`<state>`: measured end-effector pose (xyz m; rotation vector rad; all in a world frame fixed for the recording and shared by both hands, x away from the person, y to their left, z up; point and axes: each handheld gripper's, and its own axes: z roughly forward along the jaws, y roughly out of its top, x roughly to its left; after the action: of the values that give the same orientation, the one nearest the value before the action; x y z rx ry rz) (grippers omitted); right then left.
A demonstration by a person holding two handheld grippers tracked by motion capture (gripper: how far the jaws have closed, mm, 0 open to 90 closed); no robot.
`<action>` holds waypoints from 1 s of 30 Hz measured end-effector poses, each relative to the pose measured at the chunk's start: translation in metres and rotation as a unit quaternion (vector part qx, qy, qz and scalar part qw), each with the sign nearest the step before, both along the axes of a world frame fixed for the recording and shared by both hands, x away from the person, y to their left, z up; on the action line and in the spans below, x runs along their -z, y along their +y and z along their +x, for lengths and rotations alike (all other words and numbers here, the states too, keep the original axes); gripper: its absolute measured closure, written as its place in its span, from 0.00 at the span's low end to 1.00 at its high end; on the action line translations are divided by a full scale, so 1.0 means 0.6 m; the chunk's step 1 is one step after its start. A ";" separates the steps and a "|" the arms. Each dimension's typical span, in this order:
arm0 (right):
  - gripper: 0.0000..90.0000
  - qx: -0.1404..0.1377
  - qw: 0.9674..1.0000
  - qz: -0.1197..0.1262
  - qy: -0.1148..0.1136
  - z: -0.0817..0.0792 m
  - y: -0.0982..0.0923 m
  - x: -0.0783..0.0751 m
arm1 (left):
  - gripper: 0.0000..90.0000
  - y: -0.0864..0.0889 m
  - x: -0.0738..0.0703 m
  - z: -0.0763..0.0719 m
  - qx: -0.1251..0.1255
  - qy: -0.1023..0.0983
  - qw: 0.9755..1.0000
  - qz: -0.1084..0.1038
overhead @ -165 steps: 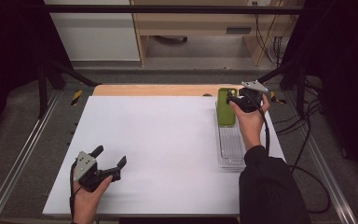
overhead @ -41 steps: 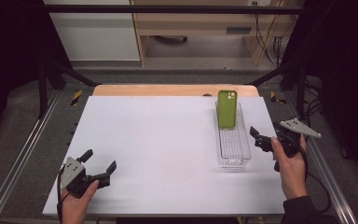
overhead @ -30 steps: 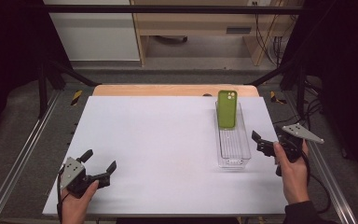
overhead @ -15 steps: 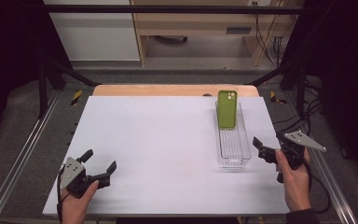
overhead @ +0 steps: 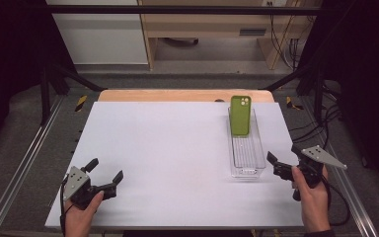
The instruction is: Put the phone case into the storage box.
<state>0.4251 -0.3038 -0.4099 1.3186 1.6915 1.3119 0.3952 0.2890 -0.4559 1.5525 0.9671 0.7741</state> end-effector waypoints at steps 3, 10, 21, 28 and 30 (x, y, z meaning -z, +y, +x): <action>0.06 -0.004 1.000 0.002 -0.001 -0.004 0.001 0.004 | 0.01 0.000 -0.001 -0.001 0.002 -0.001 1.000 0.000; 0.07 -0.011 1.000 -0.001 -0.005 -0.013 0.007 0.013 | 0.01 -0.001 -0.001 -0.001 0.005 0.000 1.000 0.000; 0.07 -0.024 0.999 -0.004 -0.044 -0.017 0.026 0.032 | 0.01 -0.001 -0.001 -0.002 0.006 -0.001 1.000 0.000; 0.07 -0.037 0.997 -0.006 -0.075 -0.016 0.044 0.040 | 0.01 -0.001 -0.001 -0.002 0.008 -0.001 1.000 -0.001; 0.06 -0.041 0.996 -0.004 -0.081 -0.015 0.049 0.042 | 0.01 -0.001 -0.001 -0.003 0.009 -0.001 1.000 -0.001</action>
<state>0.4162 -0.2743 -0.4352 1.1160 1.6514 1.4166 0.3936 0.2884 -0.4553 1.5569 0.9496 0.7621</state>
